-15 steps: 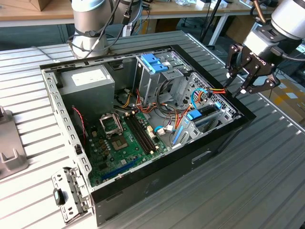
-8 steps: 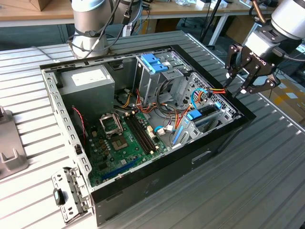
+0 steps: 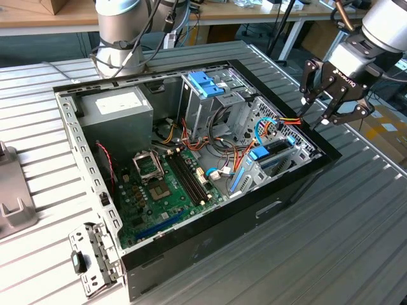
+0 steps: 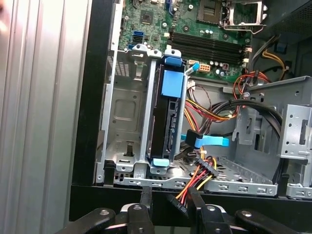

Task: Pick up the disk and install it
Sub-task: 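Insert the first disk wire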

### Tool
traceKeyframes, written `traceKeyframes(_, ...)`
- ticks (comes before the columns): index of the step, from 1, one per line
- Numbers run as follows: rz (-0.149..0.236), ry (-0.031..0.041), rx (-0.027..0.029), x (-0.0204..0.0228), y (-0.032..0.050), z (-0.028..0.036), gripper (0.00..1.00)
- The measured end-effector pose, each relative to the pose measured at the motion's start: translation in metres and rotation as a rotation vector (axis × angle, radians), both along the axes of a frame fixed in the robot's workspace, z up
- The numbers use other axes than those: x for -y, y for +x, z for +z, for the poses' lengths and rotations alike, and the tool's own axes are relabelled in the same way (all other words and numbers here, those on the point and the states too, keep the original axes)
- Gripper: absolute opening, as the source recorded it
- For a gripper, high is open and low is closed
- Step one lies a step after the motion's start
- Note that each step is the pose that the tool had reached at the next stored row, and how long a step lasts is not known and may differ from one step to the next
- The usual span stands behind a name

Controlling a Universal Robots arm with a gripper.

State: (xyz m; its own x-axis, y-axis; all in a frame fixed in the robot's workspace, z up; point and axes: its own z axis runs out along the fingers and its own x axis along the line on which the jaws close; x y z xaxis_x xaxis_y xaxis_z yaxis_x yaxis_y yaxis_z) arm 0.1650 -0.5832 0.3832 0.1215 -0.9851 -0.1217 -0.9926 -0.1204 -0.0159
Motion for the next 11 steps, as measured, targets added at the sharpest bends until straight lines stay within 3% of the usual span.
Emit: traceKeyframes(11, 0.063, 0.0, 0.0, 0.0, 0.0, 0.0, 0.42)
